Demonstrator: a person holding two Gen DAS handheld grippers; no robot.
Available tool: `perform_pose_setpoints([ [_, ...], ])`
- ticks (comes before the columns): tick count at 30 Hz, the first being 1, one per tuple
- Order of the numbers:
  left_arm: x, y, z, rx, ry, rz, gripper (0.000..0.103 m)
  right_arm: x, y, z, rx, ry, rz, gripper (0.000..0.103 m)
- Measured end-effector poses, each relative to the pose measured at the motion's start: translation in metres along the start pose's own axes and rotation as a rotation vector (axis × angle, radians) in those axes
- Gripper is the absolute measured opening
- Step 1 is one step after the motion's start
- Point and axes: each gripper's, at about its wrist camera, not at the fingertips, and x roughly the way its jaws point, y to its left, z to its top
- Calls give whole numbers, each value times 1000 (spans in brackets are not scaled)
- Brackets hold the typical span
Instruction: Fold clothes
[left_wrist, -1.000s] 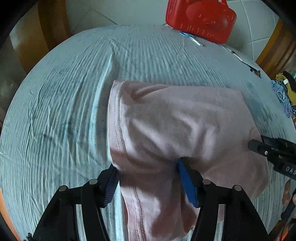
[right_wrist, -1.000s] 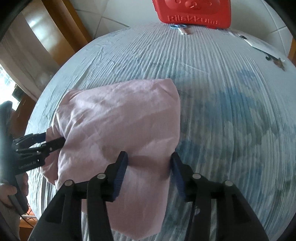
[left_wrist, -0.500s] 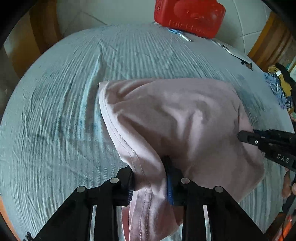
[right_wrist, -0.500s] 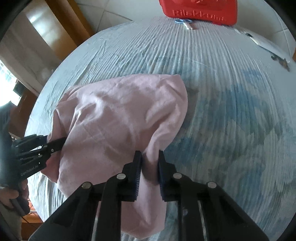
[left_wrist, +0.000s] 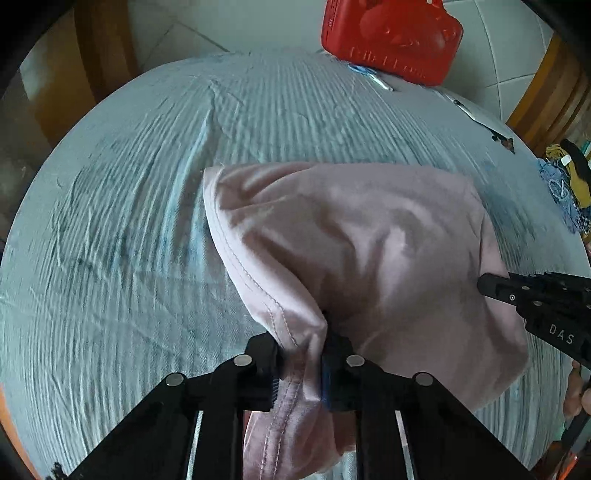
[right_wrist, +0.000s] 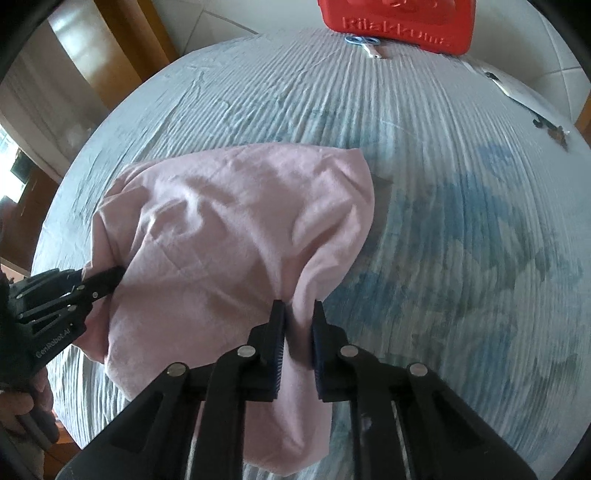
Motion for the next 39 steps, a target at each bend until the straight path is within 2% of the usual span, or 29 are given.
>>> perform_pose_setpoints([
  [3, -15, -8, 2, 14, -36, -9, 14, -16, 2, -1, -11, -35, -2, 9],
  [9, -50, -29, 18, 31, -103, -83, 14, -62, -1, 2, -26, -125, -22, 8],
  [14, -70, -53, 29, 70, -142, -135, 14, -105, -27, 3, 17, -184, -64, 8],
  [19, -86, -93, 41, 143, -170, -190, 14, -141, -58, -2, 60, -217, -130, 8],
  [24, -90, -151, 52, 214, -169, -244, 14, -173, -96, -16, 102, -245, -196, 8],
  [29, -89, -221, 62, 276, -176, -276, 14, -196, -153, -32, 147, -259, -217, 8],
  [34, -87, -301, 80, 274, -196, -278, 14, -222, -227, -33, 143, -282, -198, 7],
  [39, -98, -395, 118, 233, -250, -284, 14, -269, -303, -8, 67, -328, -189, 6],
])
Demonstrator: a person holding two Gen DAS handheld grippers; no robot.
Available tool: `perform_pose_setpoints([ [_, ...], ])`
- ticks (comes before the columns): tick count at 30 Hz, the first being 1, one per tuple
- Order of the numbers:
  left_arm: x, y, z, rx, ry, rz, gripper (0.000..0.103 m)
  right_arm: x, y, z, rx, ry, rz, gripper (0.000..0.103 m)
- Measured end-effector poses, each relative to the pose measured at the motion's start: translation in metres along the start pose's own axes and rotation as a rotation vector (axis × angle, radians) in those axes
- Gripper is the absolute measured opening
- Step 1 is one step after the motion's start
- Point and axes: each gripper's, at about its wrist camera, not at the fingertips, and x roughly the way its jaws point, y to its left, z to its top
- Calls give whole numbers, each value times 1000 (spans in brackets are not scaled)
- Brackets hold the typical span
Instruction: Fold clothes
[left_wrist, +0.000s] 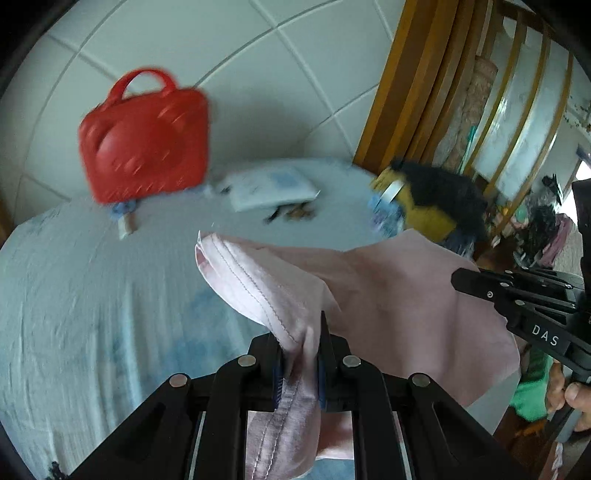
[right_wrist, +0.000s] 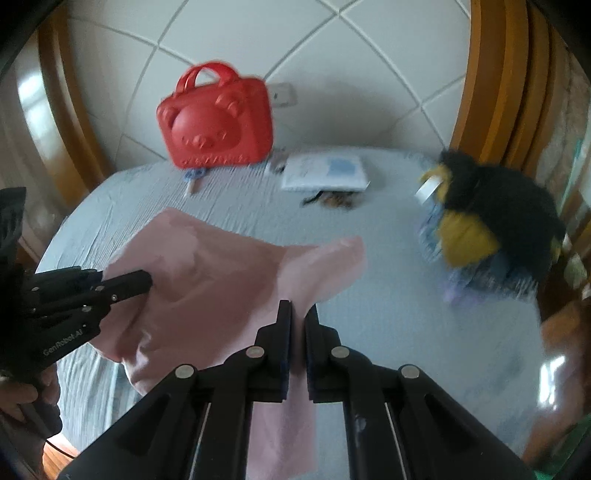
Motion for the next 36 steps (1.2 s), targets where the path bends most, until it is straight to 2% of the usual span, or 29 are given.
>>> perform_pose_setpoints([
  [3, 12, -43, 46, -4, -40, -7, 14, -22, -46, 35, -27, -42, -2, 6],
  [10, 28, -133, 158, 60, -149, -59, 14, -74, -159, 107, -29, -196, -120, 6],
  [14, 59, -184, 212, 54, -164, -69, 14, -77, -231, 135, -21, -224, -123, 6],
  [17, 92, -222, 243, 48, -171, -48, 14, -66, -282, 148, -24, -221, -109, 6],
  [22, 168, -248, 260, 0, -86, -26, 16, -13, -364, 143, 18, -135, -69, 6],
  [25, 222, -245, 245, -36, 8, 76, 22, 35, -400, 121, 93, -39, 30, 7],
  [26, 233, -244, 239, -39, 36, 117, 32, 54, -408, 111, 113, 7, 39, 9],
  [27, 252, -242, 231, -39, 83, 169, 52, 72, -414, 101, 124, 46, 28, 17],
  [28, 263, -243, 226, -36, 107, 177, 62, 84, -417, 94, 133, 65, 28, 24],
  [29, 274, -242, 219, -30, 119, 189, 76, 93, -421, 87, 150, 70, 29, 43],
  [30, 278, -242, 215, -28, 117, 199, 82, 99, -425, 83, 173, 63, 35, 54],
  [34, 276, -240, 215, -68, 104, 165, 85, 96, -434, 80, 210, 41, 50, 63],
  [36, 262, -247, 218, -41, 90, 177, 85, 92, -432, 84, 202, 35, 28, 93],
])
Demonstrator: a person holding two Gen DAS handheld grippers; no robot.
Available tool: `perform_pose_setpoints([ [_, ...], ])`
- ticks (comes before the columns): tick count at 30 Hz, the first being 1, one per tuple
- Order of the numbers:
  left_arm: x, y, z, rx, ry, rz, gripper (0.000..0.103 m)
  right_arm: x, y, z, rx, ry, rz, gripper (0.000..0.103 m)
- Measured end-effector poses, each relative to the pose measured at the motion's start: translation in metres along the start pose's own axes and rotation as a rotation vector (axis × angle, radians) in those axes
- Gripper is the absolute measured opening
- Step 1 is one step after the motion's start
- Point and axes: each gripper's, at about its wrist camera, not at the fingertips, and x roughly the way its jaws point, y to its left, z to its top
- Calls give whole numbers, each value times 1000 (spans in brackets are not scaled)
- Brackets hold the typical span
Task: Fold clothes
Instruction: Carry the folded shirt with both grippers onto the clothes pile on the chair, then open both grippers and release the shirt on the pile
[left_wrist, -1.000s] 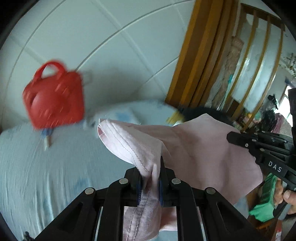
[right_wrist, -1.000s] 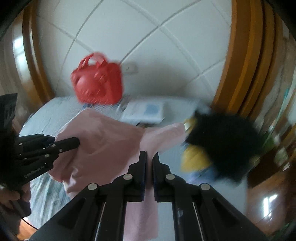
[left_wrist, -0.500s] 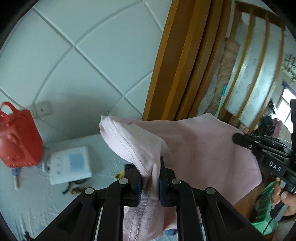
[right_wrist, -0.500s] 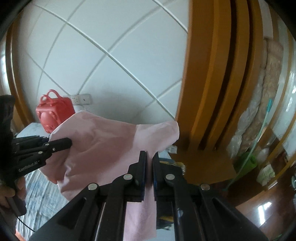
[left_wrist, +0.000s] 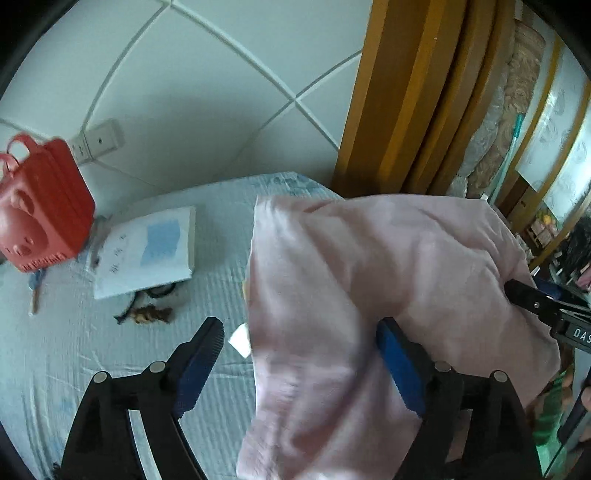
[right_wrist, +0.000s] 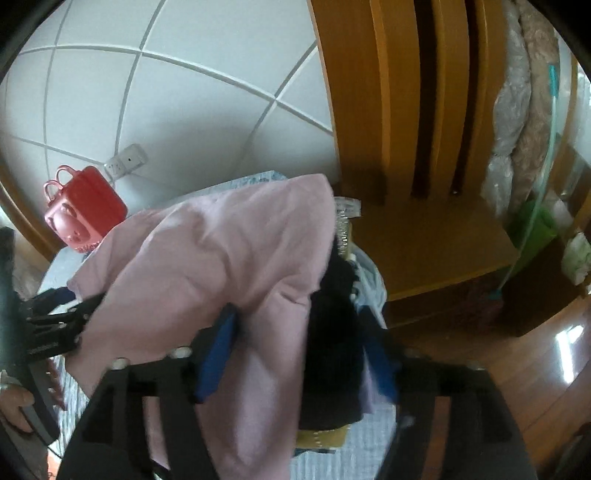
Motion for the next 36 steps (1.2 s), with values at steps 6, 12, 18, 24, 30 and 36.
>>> perform_pose_setpoints([
  [6, -65, -13, -21, 67, -97, -14, 85, -52, 27, -12, -65, -143, -49, 103],
  [12, -97, -39, -63, 129, -190, 45, 85, -70, 62, -56, -119, -190, -116, 103],
  [18, -100, -38, -87, 95, -132, -33, 85, -74, 73, -93, -98, -168, -136, 103],
  [24, -101, -47, -103, 117, -112, -34, 85, -81, 70, -113, -73, -153, -144, 103],
  [30, -104, -56, -109, 146, -119, -20, 85, -80, 63, -114, -55, -145, -146, 103],
  [36, -103, -57, -110, 152, -121, -25, 85, -78, 63, -112, -55, -138, -148, 103],
])
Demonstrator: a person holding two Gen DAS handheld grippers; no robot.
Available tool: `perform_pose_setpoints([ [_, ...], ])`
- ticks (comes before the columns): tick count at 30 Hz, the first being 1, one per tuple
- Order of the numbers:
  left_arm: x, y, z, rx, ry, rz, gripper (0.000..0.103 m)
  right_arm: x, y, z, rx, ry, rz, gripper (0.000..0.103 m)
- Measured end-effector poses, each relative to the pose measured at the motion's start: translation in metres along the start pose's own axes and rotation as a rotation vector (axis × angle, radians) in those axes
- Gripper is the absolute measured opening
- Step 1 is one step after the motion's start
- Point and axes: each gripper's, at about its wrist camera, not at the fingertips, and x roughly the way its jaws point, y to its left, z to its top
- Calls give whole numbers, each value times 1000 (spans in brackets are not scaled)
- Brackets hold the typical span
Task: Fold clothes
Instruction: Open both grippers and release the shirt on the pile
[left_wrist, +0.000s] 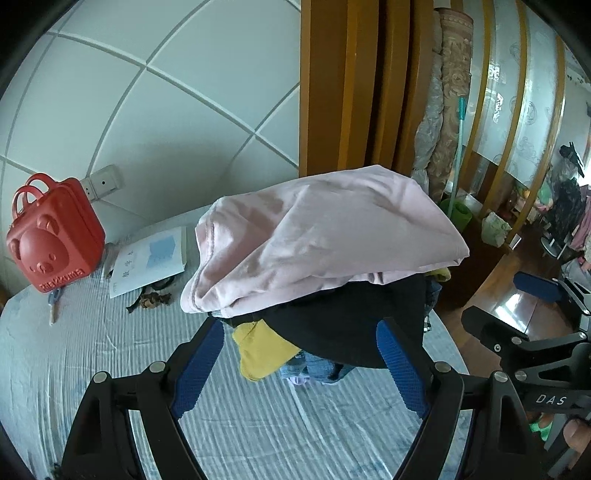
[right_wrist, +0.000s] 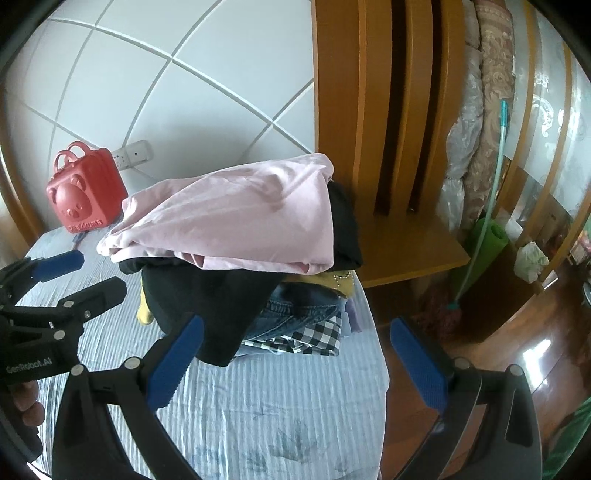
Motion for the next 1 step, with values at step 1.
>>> perform_pose_setpoints([
  [1, 0, 1, 0, -3, 1, -3, 85, 0, 0, 0, -1, 0, 1, 103],
])
